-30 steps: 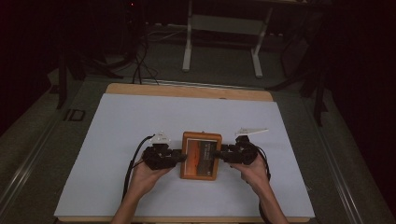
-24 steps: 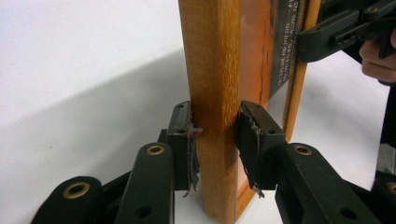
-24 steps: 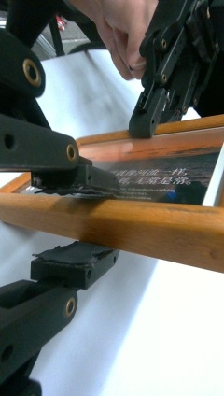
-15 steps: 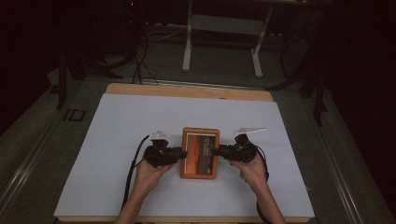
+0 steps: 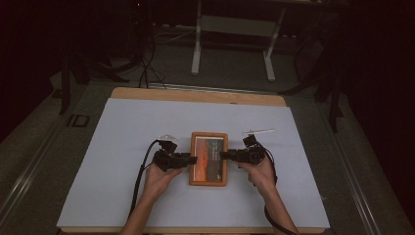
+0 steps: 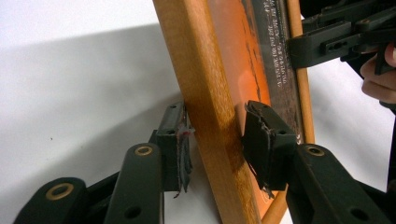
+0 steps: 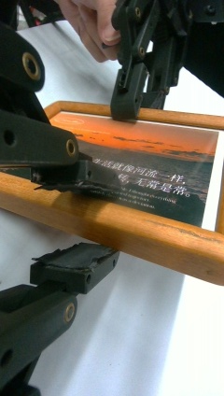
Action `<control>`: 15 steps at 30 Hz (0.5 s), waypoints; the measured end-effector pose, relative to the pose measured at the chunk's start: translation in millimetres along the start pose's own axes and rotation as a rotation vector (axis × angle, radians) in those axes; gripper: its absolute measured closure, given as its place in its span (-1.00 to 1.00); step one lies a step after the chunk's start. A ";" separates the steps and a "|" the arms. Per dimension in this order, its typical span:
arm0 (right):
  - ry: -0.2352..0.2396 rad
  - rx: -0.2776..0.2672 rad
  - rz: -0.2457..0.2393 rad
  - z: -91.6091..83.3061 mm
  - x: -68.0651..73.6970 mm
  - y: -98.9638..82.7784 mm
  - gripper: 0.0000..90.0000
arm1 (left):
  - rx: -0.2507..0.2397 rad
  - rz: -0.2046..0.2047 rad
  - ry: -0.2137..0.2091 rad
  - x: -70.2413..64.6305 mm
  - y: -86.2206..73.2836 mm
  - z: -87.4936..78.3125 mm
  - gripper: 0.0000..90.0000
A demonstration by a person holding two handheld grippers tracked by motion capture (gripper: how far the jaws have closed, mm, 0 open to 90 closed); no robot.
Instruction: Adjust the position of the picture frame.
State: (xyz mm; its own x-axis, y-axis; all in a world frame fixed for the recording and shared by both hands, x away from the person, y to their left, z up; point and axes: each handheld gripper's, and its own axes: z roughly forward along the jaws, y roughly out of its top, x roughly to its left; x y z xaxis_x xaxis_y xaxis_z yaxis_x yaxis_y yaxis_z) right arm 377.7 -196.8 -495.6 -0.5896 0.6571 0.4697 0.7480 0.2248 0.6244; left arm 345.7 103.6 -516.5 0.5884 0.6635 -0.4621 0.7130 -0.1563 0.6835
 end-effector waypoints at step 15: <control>0.028 0.030 0.097 14.4 -17.8 0.7 0.31 | 0.037 -0.067 -0.039 15.6 1.5 12.5 0.25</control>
State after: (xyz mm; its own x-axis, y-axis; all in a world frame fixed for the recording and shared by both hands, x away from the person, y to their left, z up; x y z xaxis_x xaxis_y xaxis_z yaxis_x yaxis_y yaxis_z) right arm 393.1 -198.0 -512.5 -0.5216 0.6567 0.5447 0.8108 0.1829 0.5560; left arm 360.7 104.5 -529.8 0.5526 0.6446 -0.5284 0.7645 -0.1394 0.6294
